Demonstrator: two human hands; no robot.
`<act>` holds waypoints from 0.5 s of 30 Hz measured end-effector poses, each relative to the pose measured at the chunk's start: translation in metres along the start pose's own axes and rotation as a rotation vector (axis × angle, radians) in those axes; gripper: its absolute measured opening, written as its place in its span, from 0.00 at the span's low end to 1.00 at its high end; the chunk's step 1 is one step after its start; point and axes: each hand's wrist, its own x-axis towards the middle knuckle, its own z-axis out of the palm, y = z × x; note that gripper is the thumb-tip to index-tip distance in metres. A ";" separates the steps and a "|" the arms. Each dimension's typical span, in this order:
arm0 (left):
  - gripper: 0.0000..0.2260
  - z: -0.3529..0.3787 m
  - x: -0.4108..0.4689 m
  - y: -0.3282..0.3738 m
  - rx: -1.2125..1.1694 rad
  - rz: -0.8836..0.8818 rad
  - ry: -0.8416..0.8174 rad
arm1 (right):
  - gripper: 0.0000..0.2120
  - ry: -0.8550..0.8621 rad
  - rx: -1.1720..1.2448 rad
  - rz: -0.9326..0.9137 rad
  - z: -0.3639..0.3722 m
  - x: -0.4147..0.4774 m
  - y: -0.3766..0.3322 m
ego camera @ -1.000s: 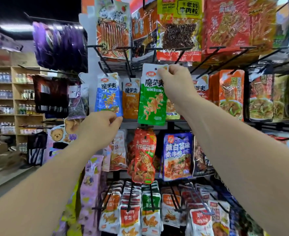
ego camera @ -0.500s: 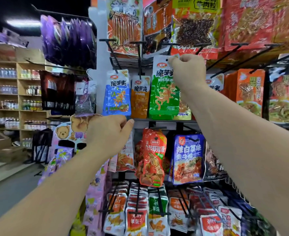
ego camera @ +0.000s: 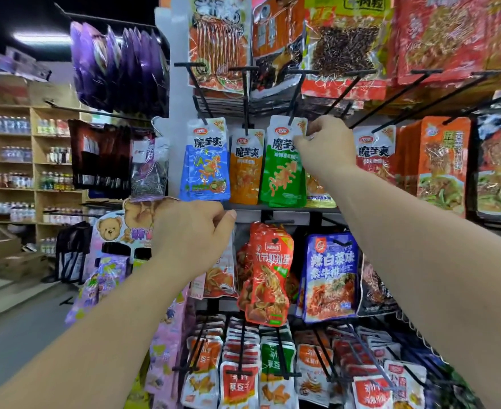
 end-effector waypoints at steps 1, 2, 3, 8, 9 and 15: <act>0.22 0.001 0.000 0.000 0.010 0.011 0.004 | 0.11 0.016 -0.018 -0.031 0.000 -0.005 0.003; 0.22 0.001 0.000 0.001 0.023 0.020 0.010 | 0.14 0.036 -0.036 -0.070 -0.001 -0.010 0.006; 0.23 0.001 0.000 0.001 0.038 0.021 0.015 | 0.16 0.056 -0.074 -0.121 -0.001 -0.015 0.009; 0.25 0.000 -0.001 0.003 0.072 -0.015 -0.007 | 0.18 0.029 -0.351 -0.533 -0.004 -0.027 0.024; 0.25 -0.002 -0.001 0.004 0.076 -0.009 -0.004 | 0.26 -0.033 -0.486 -0.568 -0.003 -0.026 0.025; 0.26 -0.003 -0.002 0.005 0.083 0.011 -0.008 | 0.50 -0.266 -0.904 -0.546 0.002 -0.015 0.029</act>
